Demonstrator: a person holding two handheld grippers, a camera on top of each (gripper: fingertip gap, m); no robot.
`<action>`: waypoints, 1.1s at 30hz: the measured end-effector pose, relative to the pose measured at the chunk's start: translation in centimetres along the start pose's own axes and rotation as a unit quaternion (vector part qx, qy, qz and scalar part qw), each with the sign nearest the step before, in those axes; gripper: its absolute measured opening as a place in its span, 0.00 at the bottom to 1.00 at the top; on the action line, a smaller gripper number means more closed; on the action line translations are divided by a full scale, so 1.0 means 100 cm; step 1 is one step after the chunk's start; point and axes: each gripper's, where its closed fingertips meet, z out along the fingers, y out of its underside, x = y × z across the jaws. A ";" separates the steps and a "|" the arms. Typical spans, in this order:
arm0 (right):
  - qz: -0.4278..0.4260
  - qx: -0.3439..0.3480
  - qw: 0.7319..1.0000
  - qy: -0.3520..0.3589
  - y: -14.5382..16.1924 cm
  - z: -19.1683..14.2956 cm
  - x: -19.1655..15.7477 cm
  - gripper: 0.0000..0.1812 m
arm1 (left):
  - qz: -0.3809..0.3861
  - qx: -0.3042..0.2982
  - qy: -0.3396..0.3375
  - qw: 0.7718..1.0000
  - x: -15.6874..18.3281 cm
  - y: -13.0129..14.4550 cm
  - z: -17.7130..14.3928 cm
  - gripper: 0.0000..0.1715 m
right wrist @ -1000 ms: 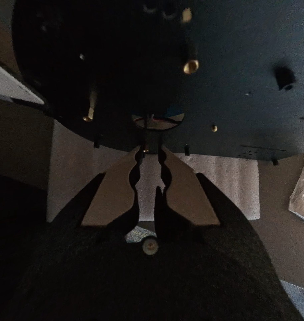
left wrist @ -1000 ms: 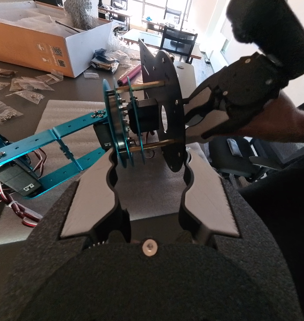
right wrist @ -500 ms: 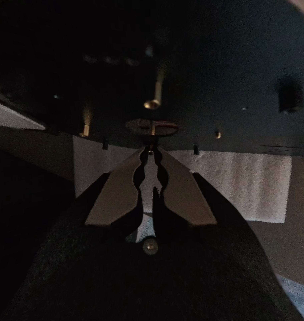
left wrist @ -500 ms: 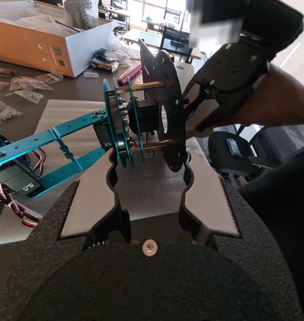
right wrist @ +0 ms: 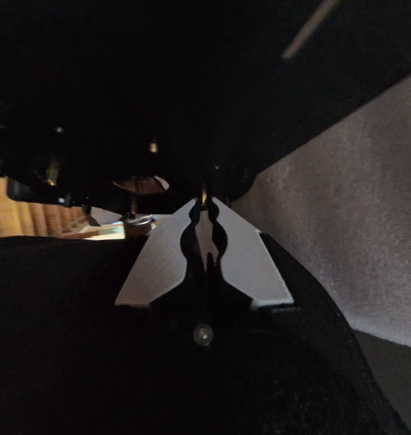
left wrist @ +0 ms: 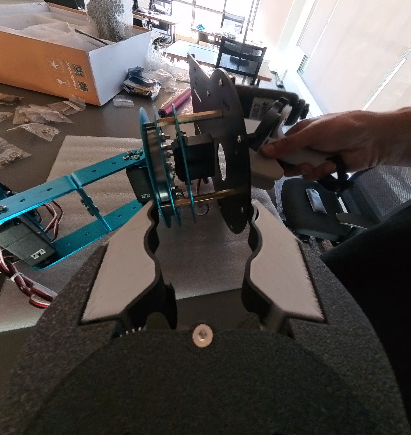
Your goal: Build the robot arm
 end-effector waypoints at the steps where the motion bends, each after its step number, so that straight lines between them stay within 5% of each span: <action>1: -0.051 0.000 0.998 0.032 0.000 0.000 0.000 0.03 | -0.001 0.000 0.000 1.000 0.000 0.000 0.000 0.45; 5: -0.216 0.055 0.969 0.109 -0.019 -0.024 -0.006 0.10 | -0.002 -0.003 0.002 1.000 0.001 0.000 0.000 0.45; 8: -0.343 0.191 0.897 0.205 -0.075 -0.097 0.002 0.21 | 0.002 -0.017 0.003 1.000 0.001 0.000 0.000 0.45; 11: -0.376 0.172 0.834 0.364 -0.117 -0.167 0.064 0.27 | -0.002 -0.036 -0.002 0.999 0.001 0.001 -0.001 0.45; 16: -0.386 0.114 0.844 0.354 -0.160 -0.210 0.116 0.17 | -0.016 -0.066 -0.025 0.997 0.004 0.002 -0.003 0.42; 18: -0.403 0.086 0.844 0.344 -0.168 -0.212 0.129 0.15 | -0.022 -0.081 -0.024 0.996 0.012 0.002 -0.003 0.31; 20: -0.422 0.078 0.828 0.360 -0.176 -0.214 0.138 0.11 | -0.011 -0.091 -0.057 0.994 0.010 0.002 -0.002 0.30; 29: -0.449 0.086 0.811 0.365 -0.173 -0.213 0.140 0.05 | -0.039 -0.119 -0.107 0.986 0.014 0.003 -0.005 0.28; 33: -0.437 0.085 0.828 0.340 -0.171 -0.212 0.143 0.03 | -0.067 -0.108 -0.113 0.985 0.019 0.002 -0.006 0.29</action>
